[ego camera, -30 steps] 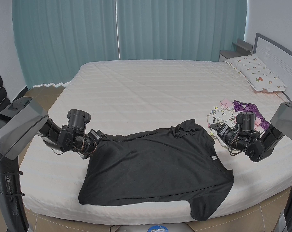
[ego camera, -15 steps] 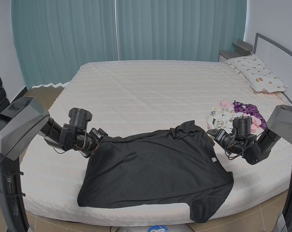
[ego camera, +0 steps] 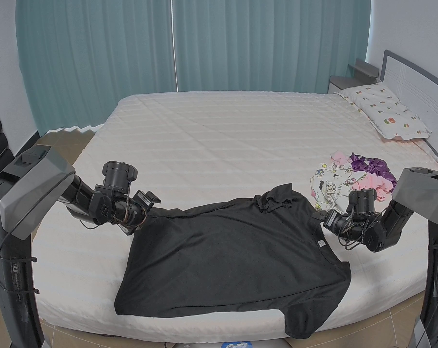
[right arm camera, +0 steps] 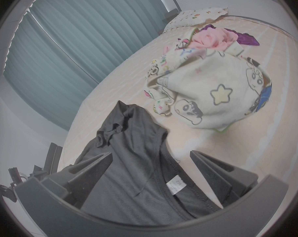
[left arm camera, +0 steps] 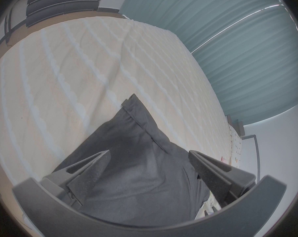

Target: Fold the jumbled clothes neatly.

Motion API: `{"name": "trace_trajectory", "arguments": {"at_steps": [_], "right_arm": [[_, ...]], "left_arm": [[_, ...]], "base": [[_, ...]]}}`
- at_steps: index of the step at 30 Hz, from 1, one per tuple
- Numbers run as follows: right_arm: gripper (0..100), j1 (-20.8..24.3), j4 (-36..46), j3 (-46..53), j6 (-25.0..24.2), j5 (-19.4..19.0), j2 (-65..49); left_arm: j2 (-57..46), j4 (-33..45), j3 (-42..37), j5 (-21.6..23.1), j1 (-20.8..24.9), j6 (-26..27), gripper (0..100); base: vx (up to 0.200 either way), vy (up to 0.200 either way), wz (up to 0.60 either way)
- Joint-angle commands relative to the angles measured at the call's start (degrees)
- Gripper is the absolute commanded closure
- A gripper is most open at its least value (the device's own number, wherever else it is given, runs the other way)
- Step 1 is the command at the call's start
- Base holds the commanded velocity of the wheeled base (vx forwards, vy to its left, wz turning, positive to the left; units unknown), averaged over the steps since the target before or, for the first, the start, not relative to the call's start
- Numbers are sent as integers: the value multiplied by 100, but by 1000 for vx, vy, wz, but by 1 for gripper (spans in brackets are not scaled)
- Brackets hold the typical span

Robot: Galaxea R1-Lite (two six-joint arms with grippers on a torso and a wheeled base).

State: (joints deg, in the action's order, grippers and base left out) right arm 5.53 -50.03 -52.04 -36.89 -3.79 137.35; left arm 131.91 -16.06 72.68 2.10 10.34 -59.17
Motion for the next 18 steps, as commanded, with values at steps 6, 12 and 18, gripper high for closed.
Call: {"name": "trace_trajectory", "arguments": {"at_steps": [6, 12, 18], "right_arm": [[0, 27, -68, 309, -20, 36, -42], [0, 9, -86, 370, -38, 45, -59], [0, 18, -86, 370, -38, 45, -51]], "left_arm": [[897, 287, 1319, -60, -304, 310, 0], [1319, 551, 1978, -95, -304, 354, 0], [1609, 656, 2409, -403, -304, 371, 0]], "base": [[0, 0, 0], [0, 0, 0], [0, 0, 0]]}}
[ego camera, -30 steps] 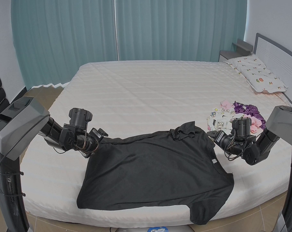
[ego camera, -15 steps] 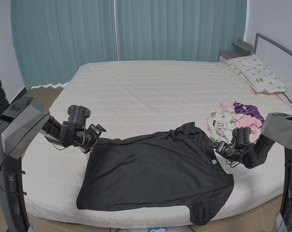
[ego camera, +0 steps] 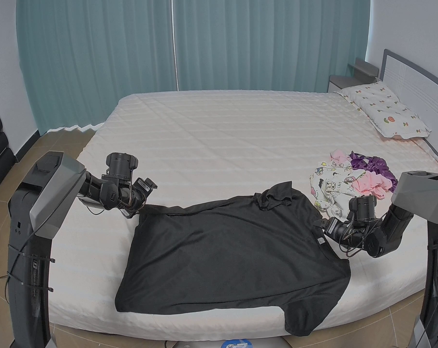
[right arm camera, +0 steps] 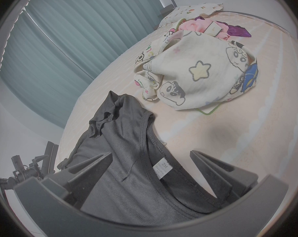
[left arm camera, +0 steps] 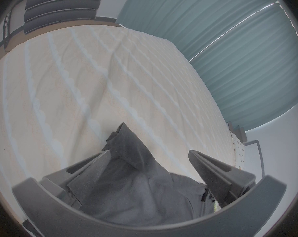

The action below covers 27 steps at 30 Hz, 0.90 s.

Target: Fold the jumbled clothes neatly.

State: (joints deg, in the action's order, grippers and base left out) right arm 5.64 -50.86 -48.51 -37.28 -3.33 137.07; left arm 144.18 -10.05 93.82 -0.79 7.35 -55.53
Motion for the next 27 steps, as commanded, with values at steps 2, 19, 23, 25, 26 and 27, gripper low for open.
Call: {"name": "trace_trajectory", "arguments": {"at_steps": [2, 19, 23, 25, 26, 27], "right_arm": [[0, 7, -3, -1, 10, -1, -23], [0, 24, -3, -54, -16, -1, 65], [0, 16, -3, -71, -25, -1, 74], [0, 16, -3, -71, -25, -1, 65], [0, 16, -3, -71, -25, -1, 65], [0, 16, -3, -71, -25, -1, 65]], "left_arm": [[401, 134, 339, -123, -6, 7, 0], [1060, 240, 1130, -518, 3, 341, 100], [1130, 460, 1411, -615, -14, 341, 100], [1121, 468, 1534, -685, -58, 332, 100], [1121, 468, 1587, -738, -76, 332, 100], [1121, 468, 1657, -782, -93, 332, 100]], "base": [[0, 0, 0], [0, 0, 0], [0, 0, 0], [0, 0, 0], [0, 0, 0], [0, 0, 0]]}}
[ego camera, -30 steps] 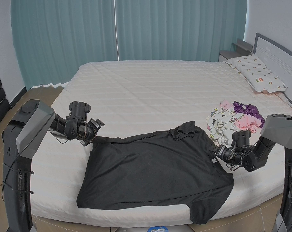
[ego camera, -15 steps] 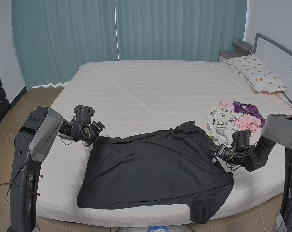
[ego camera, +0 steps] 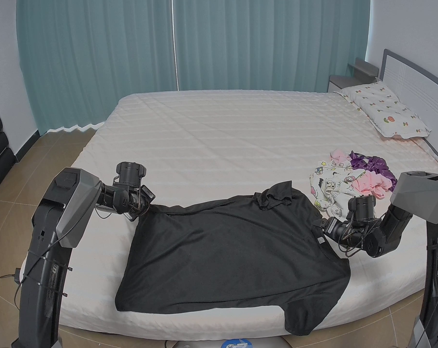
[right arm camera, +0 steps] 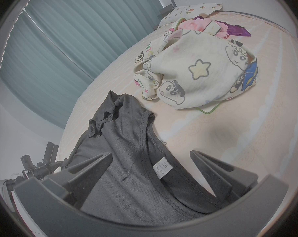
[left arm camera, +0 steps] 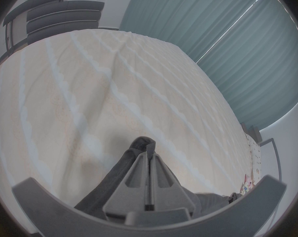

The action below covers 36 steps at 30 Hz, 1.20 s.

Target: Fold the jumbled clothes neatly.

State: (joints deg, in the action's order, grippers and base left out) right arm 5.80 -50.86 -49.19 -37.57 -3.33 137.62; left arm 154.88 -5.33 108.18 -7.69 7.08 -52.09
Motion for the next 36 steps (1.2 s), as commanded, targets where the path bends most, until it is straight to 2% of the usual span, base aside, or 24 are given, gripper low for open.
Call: {"name": "trace_trajectory", "arguments": {"at_steps": [1, 7, 17, 26, 27, 31, 36], "right_arm": [[0, -9, -12, -3, 4, -1, 11], [0, -27, -398, -3, -5, 8, 28], [0, -27, -434, -231, -22, 87, 160], [0, 17, -741, -451, -31, 131, 177], [0, 35, -759, -469, -49, 122, 177], [0, 88, -706, -689, -286, 122, 292], [0, 88, -583, -926, -259, 148, 520]], "left_arm": [[51, -3, 291, -154, -93, -12, 100], [51, 14, 641, -250, -260, -12, 100], [156, -39, 641, -215, -269, 23, 100], [148, -39, 641, -259, -568, 23, 100], [156, -39, 641, -250, -585, 32, 0], [209, 5, 641, -189, -585, 15, 0], [183, 49, 599, -198, -550, -3, 0]], "base": [[0, 0, 0], [0, 0, 0], [0, 0, 0], [0, 0, 0], [0, 0, 0], [0, 0, 0], [0, 0, 0]]}}
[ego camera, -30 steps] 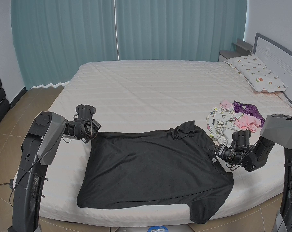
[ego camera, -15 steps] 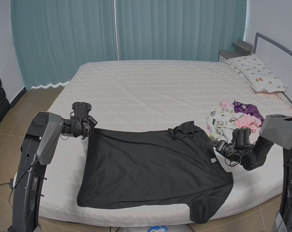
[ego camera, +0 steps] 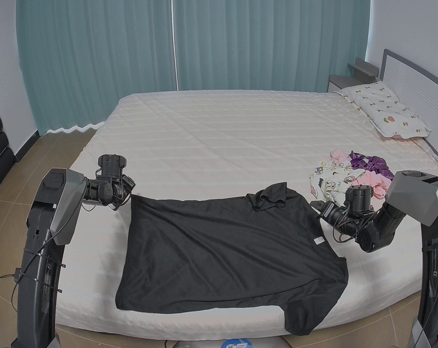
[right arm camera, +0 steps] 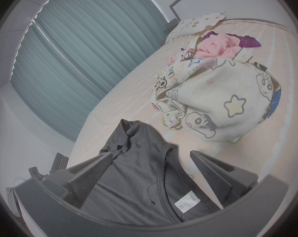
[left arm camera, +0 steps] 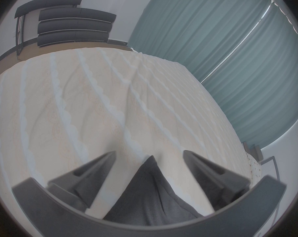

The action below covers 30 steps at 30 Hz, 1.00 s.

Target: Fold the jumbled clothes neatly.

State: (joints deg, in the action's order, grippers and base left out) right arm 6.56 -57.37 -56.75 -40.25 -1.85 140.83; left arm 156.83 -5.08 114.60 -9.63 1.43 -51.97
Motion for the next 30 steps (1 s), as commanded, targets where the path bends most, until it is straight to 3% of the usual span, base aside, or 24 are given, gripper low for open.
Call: {"name": "trace_trajectory", "arguments": {"at_steps": [1, 4, 8, 11, 13, 18, 30], "right_arm": [[0, 12, 86, -188, 9, -8, 208], [0, -41, 384, -548, 79, -43, 393], [0, -76, 622, -864, 281, -43, 463], [0, -93, 859, -1014, 475, -52, 463], [0, -93, 868, -1014, 510, -61, 472], [0, -85, 868, -1075, 536, -70, 498], [0, -102, 868, -1181, 545, -87, 551]], "left_arm": [[-12, 51, -61, -4, 16, -24, 0], [-223, 456, -316, 58, -11, -41, 0], [-425, 447, -790, 418, -81, 3, 0], [-874, 210, -1590, 1236, -266, 82, 0], [-979, 7, -1959, 1570, -318, 442, 0], [-1058, -160, -2531, 1666, -310, 1171, 0], [-1462, -458, -2724, 2325, -143, 1180, 0]], "base": [[0, 0, 0], [0, 0, 0], [0, 0, 0], [0, 0, 0], [0, 0, 0], [0, 0, 0], [0, 0, 0]]}}
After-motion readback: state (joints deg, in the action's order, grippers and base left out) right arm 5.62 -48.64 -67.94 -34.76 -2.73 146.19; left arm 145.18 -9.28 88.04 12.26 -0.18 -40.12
